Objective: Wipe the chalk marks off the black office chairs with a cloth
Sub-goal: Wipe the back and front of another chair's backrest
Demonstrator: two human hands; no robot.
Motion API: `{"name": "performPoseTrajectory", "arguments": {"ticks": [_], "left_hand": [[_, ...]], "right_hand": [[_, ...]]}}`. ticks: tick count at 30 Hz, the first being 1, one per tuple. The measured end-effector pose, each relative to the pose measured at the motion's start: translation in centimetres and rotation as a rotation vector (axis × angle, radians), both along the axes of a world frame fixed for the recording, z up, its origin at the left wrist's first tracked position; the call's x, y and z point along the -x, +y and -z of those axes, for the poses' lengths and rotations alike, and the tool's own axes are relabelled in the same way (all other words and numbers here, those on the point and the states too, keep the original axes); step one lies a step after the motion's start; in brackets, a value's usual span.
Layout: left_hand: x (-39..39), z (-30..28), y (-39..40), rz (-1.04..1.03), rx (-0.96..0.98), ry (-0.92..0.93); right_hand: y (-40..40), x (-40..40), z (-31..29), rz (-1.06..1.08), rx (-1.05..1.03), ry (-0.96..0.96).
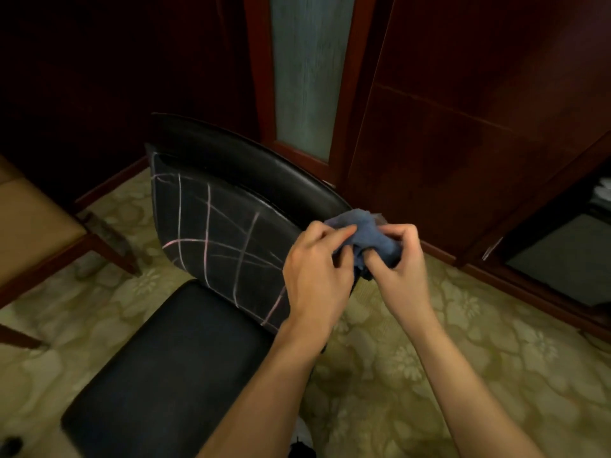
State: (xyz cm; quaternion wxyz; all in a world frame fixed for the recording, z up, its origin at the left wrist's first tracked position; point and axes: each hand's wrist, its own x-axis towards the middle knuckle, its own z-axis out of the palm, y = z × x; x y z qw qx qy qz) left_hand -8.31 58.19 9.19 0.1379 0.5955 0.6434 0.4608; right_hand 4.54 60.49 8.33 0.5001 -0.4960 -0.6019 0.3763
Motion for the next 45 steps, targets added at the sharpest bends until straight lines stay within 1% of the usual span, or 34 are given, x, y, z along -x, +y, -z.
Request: {"name": "performPoseTrajectory", "arguments": {"ticks": [3, 7, 11, 14, 16, 19, 22, 24, 27, 29, 33, 36, 39, 41, 43, 45], "left_hand": [[-1.0, 0.6, -2.9, 0.055, -0.034, -0.012], [-1.4, 1.4, -5.9, 0.137, -0.039, 0.019], [-2.1, 1.6, -8.8, 0.183, -0.055, -0.038], [-2.4, 1.9, -11.1, 0.211, -0.052, -0.056], [-2.5, 2.2, -13.1, 0.248, -0.024, -0.028], [-2.1, 2.9, -16.6, 0.316, 0.020, 0.014], [-1.5, 3.4, -18.9, 0.323, 0.050, 0.010], [-1.2, 3.6, -20.2, 0.288, 0.052, -0.008], [-1.3, 4.1, -22.2, 0.284, 0.025, 0.019], [-1.6, 4.8, -23.0, 0.279, -0.004, 0.027], [-1.6, 6.4, -23.5, 0.258, -0.081, 0.045], [-1.3, 8.5, -24.5, 0.242, 0.023, 0.055], [-0.9, 10.5, -25.8, 0.217, 0.175, 0.091], [-0.6, 11.3, -26.6, 0.209, 0.233, 0.081], [-0.6, 10.9, -26.6, 0.193, 0.224, 0.026], [-1.1, 9.6, -26.1, 0.169, 0.161, -0.030]], "right_hand": [[-2.3, -1.5, 0.3, 0.007, 0.012, 0.034], [-6.1, -2.2, 1.1, 0.052, 0.031, 0.116], [-9.4, -2.4, 1.2, 0.116, 0.065, 0.184], [-11.9, -2.8, 0.9, 0.140, 0.039, 0.145], [-14.0, -3.2, 1.2, 0.158, 0.035, 0.126], [-17.9, -3.2, 1.8, 0.245, 0.005, 0.071], [-21.6, -2.3, 2.4, 0.298, -0.009, 0.053], [-23.3, -1.4, 2.4, 0.321, -0.015, -0.014], [-25.5, -1.0, 2.5, 0.399, -0.046, -0.203], [-26.6, -0.9, 2.8, 0.427, -0.067, -0.272], [-28.0, -0.1, 3.8, 0.417, -0.054, -0.196], [-29.1, 0.8, 5.9, 0.402, 0.013, -0.174], [-29.8, 1.2, 8.0, 0.370, 0.032, -0.262], [-29.9, 1.5, 8.8, 0.337, 0.054, -0.300], [-29.8, 1.4, 8.3, 0.335, 0.051, -0.302], [-29.3, 1.0, 7.2, 0.348, -0.009, -0.300]]}}
